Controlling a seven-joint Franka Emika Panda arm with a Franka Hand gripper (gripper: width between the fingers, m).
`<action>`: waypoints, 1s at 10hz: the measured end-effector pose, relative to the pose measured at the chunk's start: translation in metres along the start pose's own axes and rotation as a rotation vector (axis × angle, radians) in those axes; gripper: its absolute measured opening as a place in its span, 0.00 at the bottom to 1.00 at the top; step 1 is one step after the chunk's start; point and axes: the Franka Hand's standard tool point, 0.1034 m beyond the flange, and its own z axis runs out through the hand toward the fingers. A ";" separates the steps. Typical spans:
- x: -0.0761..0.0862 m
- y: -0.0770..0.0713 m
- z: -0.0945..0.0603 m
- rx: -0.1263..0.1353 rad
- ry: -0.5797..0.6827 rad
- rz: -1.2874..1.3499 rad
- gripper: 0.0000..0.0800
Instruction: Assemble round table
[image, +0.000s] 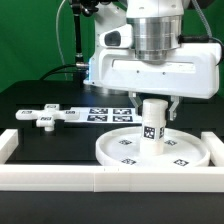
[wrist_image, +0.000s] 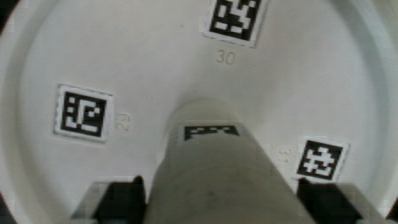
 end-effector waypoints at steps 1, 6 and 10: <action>0.000 0.000 0.000 0.002 -0.001 0.048 0.51; 0.002 -0.001 0.000 0.067 -0.031 0.473 0.51; 0.005 -0.002 0.000 0.145 -0.101 0.924 0.51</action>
Offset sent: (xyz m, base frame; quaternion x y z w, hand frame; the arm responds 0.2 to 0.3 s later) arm -0.0068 -0.0107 -0.0057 0.0122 -0.0032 0.2990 0.9542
